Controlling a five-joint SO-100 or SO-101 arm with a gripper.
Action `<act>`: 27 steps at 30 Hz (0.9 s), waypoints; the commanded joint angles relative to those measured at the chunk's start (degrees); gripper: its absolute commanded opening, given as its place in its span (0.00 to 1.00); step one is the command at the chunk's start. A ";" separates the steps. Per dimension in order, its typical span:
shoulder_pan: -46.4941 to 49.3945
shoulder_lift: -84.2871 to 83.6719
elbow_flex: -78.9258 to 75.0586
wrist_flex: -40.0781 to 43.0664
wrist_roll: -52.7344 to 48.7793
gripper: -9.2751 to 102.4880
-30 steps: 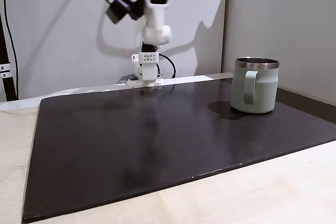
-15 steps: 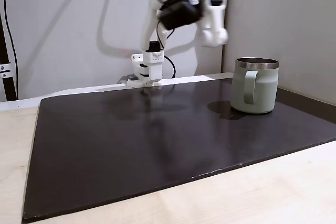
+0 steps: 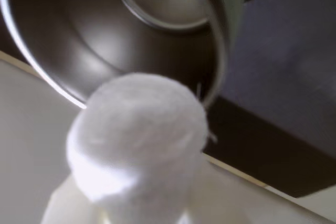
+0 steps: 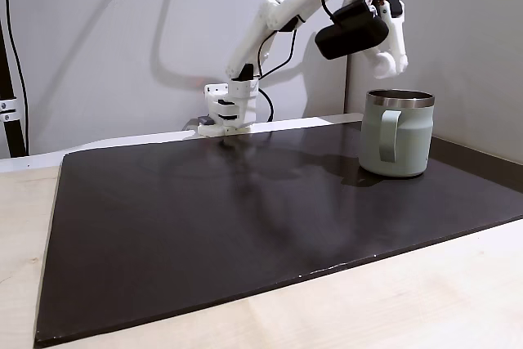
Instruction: Grasp a gauze and put it in the cup.
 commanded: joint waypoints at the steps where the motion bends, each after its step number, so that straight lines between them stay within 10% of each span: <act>1: 0.88 0.09 -4.66 -1.23 1.14 0.08; 13: 4.39 -1.93 -6.50 -2.20 3.16 0.09; 20: 3.87 -2.20 -6.50 -1.93 2.55 0.37; 27: 3.34 -2.20 -6.50 -1.67 1.93 0.42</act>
